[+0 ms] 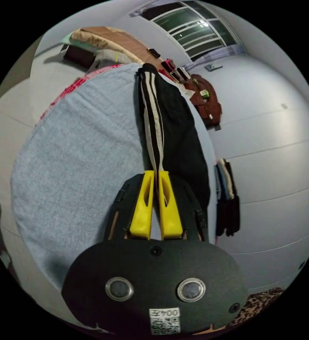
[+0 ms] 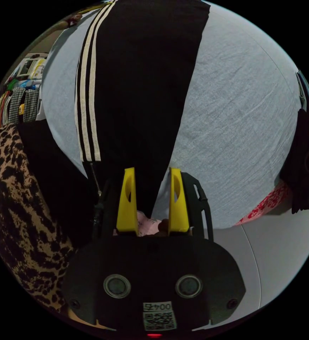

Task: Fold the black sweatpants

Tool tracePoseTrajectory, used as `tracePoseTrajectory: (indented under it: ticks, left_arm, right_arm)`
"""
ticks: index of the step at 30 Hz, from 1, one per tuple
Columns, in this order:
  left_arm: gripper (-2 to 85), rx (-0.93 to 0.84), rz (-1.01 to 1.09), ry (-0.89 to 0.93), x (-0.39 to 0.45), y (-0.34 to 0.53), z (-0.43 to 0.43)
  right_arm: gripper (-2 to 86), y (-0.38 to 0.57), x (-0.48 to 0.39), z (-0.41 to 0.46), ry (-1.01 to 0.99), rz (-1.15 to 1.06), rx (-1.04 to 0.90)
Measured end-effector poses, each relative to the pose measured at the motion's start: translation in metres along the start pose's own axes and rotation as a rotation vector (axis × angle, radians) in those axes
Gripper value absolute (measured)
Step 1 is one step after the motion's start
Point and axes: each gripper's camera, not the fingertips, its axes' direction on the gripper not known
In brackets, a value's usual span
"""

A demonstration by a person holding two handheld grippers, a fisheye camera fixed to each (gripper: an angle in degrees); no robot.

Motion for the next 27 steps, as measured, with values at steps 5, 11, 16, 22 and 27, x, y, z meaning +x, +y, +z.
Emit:
tracePoseTrajectory:
  ticks: [5, 11, 16, 22, 27]
  left_arm:
    - [1.6, 0.170, 0.197, -0.150, 0.051, 0.028, -0.014]
    - [0.7, -0.014, 0.363, -0.323, 0.062, 0.044, 0.052]
    - [0.7, -0.007, 0.395, -0.288, 0.085, 0.064, 0.052]
    - [3.5, -0.084, 0.483, -0.221, 0.130, 0.142, 0.084]
    - [9.6, -0.099, 0.537, -0.281, 0.179, 0.168, 0.138]
  right_arm:
    - [13.8, 0.011, 0.009, -0.006, 0.004, 0.002, 0.005]
    - [13.8, 0.029, 0.023, -0.013, 0.004, 0.007, 0.033]
    - [13.7, 0.050, 0.037, -0.019, 0.008, 0.014, 0.069]
    - [13.7, 0.088, 0.056, -0.024, 0.017, -0.008, 0.185]
    - [13.5, 0.120, 0.087, -0.029, -0.008, -0.020, 0.273]
